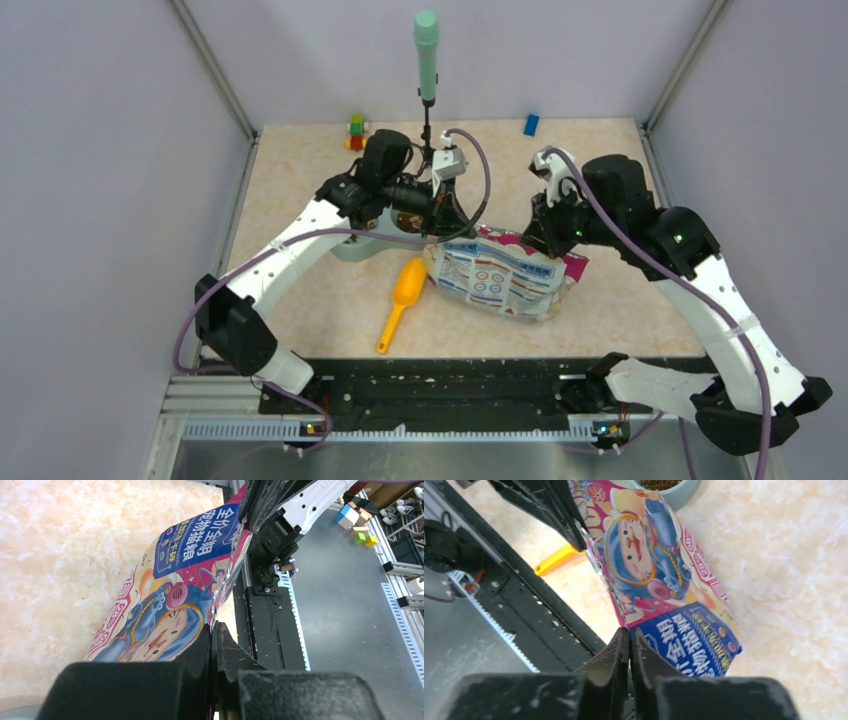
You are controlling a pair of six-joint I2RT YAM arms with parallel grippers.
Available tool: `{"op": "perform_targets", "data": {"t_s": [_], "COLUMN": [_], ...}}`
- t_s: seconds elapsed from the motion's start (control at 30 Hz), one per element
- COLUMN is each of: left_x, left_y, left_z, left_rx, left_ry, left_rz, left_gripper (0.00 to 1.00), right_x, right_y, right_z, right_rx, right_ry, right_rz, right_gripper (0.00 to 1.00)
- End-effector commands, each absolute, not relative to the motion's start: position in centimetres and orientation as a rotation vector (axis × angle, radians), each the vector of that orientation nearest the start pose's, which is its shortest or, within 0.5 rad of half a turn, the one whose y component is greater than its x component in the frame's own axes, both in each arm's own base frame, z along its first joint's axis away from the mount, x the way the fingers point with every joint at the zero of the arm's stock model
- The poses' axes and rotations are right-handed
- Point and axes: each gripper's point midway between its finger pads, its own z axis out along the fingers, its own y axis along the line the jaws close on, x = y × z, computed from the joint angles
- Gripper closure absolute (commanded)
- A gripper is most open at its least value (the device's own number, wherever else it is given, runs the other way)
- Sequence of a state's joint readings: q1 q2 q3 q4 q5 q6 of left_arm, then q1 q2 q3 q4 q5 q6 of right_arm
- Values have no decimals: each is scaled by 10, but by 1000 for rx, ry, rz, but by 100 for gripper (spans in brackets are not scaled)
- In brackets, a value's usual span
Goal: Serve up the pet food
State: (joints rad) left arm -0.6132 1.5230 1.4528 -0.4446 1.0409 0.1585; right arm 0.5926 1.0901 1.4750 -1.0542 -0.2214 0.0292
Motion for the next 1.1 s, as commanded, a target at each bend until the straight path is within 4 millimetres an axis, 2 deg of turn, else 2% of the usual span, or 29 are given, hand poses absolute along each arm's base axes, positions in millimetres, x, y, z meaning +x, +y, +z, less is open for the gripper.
{"op": "perform_targets", "data": {"t_s": [0.0,0.13,0.17,0.2,0.23,0.3,0.43,0.5,0.53,0.57,0.6,0.73,0.87,0.9,0.93,0.97,1.03,1.07], "left_x": [237,240,240,240,240,240,240,239,239,239,239,240,242,243,244,244,246,246], "left_y": [-331,-329,-329,-329,-329,-329,-328,-329,-329,-329,-329,-330,-330,-331,-331,-331,-332,-332], "left_z": [298,296,296,296,296,297,297,297,297,296,296,296,297,297,298,298,298,299], "left_rx": [1303,1297,1298,1298,1298,1297,1295,1295,1294,1291,1291,1284,1277,1277,1273,1269,1263,1258], "left_ry": [1628,1644,1644,1644,1646,1644,1646,1647,1649,1652,1653,1655,1660,1660,1659,1662,1667,1670], "left_rz": [-1303,-1290,-1288,-1287,-1287,-1286,-1287,-1293,-1295,-1295,-1296,-1301,-1291,-1290,-1288,-1289,-1291,-1294], "left_gripper": [100,100,100,100,100,100,100,100,100,100,100,100,100,100,100,100,100,100], "right_x": [196,191,191,190,189,187,184,184,184,185,188,187,185,185,185,185,188,190], "right_y": [165,167,165,164,162,157,145,141,140,140,137,144,141,140,141,145,159,166], "right_z": [335,334,333,331,329,326,308,298,294,294,296,317,305,301,299,299,303,304], "right_rx": [-719,-770,-778,-790,-801,-820,-861,-880,-893,-899,-876,-861,-865,-863,-862,-861,-855,-853], "right_ry": [2078,2083,2093,2113,2126,2143,2205,2240,2248,2246,2244,2142,2209,2231,2241,2236,2204,2192], "right_rz": [513,531,518,507,493,468,390,358,351,341,320,378,361,353,362,386,459,500], "right_gripper": [100,100,80,55,43,35,35,38,49,89,100,100,100,97,79,66,53,52]}}
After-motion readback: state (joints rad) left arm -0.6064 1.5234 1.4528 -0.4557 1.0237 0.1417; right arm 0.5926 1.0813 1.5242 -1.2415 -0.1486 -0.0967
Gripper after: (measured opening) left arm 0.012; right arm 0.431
